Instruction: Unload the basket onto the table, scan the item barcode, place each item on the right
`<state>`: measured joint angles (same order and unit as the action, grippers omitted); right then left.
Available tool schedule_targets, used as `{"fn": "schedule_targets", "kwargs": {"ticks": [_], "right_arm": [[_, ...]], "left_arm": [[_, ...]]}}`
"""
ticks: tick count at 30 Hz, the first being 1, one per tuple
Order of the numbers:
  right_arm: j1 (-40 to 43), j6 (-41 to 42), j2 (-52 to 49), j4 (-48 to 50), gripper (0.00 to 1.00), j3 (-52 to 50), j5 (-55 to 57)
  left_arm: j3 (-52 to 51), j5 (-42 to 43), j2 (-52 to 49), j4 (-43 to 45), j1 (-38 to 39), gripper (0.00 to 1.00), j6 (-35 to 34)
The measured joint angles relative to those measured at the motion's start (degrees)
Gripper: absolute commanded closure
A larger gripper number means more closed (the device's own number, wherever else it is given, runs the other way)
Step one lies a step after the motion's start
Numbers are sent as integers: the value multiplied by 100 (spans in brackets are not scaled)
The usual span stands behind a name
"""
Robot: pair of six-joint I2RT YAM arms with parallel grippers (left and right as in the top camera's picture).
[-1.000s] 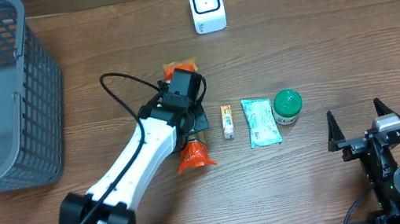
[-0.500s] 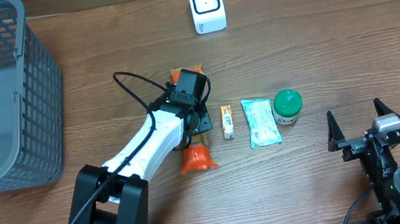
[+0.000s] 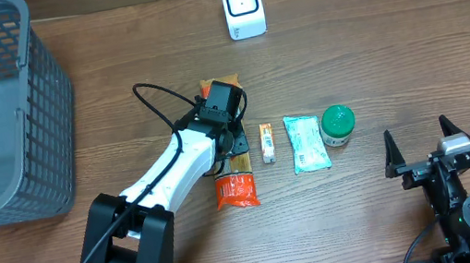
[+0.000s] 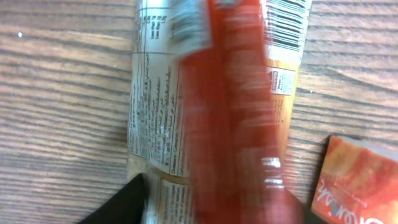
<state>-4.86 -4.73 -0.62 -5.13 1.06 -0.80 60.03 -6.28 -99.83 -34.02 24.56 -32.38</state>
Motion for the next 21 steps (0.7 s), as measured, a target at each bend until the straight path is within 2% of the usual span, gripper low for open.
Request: {"fn": "schedule_targets", "kwargs": {"ticks": [1,2,4,5,6,7,8,10,13,14,15,16,19,21], "right_arm": [[0,2,0,-4,0,0,0],[0,2,0,-4,0,0,0],[0,0,0,0,0,0,2],[0,2,0,-4,0,0,0],[0,2,0,-2,0,0,0],[0,0,0,-2,0,0,0],[0,2,0,0,0,0,2],[0,2,0,-2,0,0,0],[0,2,0,-4,0,0,2],[0,0,0,0,0,0,0],[0,0,0,-7,0,0,2],[0,0,0,-4,0,0,2],[0,-2,0,0,0,0,0],[0,0,0,-2,0,0,2]], "left_arm": [[0,2,0,0,0,78,4],[0,2,0,2,0,79,2],[4,4,0,2,0,72,-9],[7,4,0,2,2,62,-9],[7,11,0,-2,2,37,13],[7,15,0,-2,0,7,-9],[7,17,0,-11,2,1,9],[7,24,0,-15,0,96,-7],[7,26,0,-24,0,96,-24],[7,24,0,-28,0,40,-24],[9,24,0,-26,0,29,-24],[20,28,7,-24,2,26,13],[22,52,4,-46,2,27,17],[22,61,4,-42,2,19,15]]}}
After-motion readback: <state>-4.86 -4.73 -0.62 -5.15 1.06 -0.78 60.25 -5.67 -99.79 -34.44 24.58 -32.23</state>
